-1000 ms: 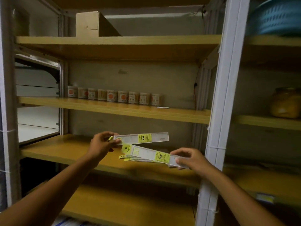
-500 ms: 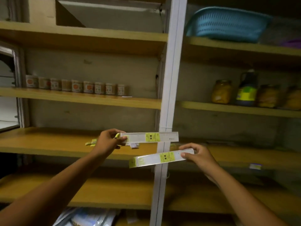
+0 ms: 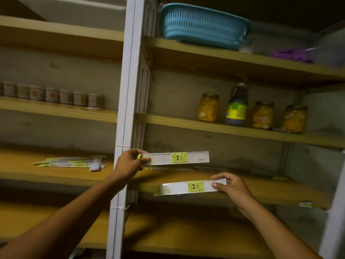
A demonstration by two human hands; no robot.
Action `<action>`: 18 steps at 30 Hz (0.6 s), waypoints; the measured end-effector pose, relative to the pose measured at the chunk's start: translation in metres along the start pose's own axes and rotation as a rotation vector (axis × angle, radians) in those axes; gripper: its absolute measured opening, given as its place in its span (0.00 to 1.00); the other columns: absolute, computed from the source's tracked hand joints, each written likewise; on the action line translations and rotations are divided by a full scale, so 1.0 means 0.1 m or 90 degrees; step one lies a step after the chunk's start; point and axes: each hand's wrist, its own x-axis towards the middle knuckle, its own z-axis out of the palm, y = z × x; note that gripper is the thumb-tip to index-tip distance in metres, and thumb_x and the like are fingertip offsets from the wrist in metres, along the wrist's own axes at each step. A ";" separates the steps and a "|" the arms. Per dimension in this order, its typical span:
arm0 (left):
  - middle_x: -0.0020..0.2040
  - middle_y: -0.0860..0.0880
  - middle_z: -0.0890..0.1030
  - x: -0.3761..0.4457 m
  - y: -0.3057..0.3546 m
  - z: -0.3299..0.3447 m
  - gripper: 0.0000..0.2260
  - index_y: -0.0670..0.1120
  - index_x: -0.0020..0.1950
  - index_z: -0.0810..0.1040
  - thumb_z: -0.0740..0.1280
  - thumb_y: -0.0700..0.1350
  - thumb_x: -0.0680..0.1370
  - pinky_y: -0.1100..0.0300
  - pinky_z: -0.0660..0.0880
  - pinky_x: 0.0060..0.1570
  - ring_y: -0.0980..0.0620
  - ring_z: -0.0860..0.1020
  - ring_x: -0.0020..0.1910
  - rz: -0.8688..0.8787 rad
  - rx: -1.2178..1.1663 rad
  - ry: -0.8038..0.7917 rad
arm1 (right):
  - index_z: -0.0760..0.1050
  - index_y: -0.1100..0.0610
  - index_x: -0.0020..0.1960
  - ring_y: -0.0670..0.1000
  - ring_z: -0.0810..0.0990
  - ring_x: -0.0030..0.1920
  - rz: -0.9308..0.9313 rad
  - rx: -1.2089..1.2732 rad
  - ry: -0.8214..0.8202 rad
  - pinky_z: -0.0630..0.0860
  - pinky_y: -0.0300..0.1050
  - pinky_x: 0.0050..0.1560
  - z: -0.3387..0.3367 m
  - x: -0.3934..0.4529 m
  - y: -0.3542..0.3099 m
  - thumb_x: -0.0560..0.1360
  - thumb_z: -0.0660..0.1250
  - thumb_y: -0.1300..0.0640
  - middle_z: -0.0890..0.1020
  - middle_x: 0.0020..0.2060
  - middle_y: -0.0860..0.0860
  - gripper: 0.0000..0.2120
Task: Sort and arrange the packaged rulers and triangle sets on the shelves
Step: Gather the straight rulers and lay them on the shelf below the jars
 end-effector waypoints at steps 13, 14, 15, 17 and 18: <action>0.52 0.44 0.82 0.83 -0.33 0.36 0.08 0.45 0.55 0.78 0.68 0.41 0.76 0.46 0.79 0.54 0.46 0.82 0.51 -0.034 0.009 0.075 | 0.83 0.57 0.49 0.50 0.81 0.51 -0.002 0.051 -0.039 0.76 0.39 0.44 0.24 1.39 0.48 0.72 0.73 0.64 0.83 0.50 0.51 0.07; 0.51 0.44 0.82 0.91 -0.36 0.37 0.09 0.45 0.56 0.77 0.68 0.41 0.77 0.46 0.79 0.54 0.46 0.81 0.51 -0.034 0.018 0.085 | 0.82 0.57 0.50 0.49 0.80 0.50 -0.002 0.050 -0.045 0.76 0.39 0.43 0.30 1.49 0.47 0.72 0.73 0.65 0.83 0.49 0.50 0.07; 0.52 0.45 0.81 0.98 -0.37 0.38 0.09 0.45 0.57 0.76 0.68 0.42 0.77 0.47 0.79 0.53 0.46 0.81 0.51 -0.034 0.028 0.092 | 0.82 0.58 0.50 0.49 0.80 0.49 -0.004 0.053 -0.053 0.76 0.39 0.43 0.35 1.59 0.46 0.73 0.73 0.65 0.83 0.49 0.50 0.07; 0.51 0.45 0.79 1.13 -0.39 0.42 0.10 0.44 0.58 0.75 0.67 0.42 0.78 0.54 0.79 0.45 0.48 0.79 0.48 -0.033 0.035 0.102 | 0.82 0.57 0.50 0.50 0.81 0.49 -0.003 0.056 -0.073 0.79 0.42 0.47 0.44 1.81 0.45 0.72 0.73 0.64 0.83 0.49 0.51 0.08; 0.51 0.44 0.79 1.20 -0.40 0.45 0.09 0.44 0.58 0.74 0.66 0.42 0.78 0.58 0.76 0.40 0.50 0.79 0.45 -0.033 0.036 0.108 | 0.81 0.56 0.50 0.51 0.82 0.50 -0.001 0.056 -0.082 0.80 0.46 0.51 0.48 1.90 0.44 0.72 0.73 0.64 0.83 0.49 0.52 0.08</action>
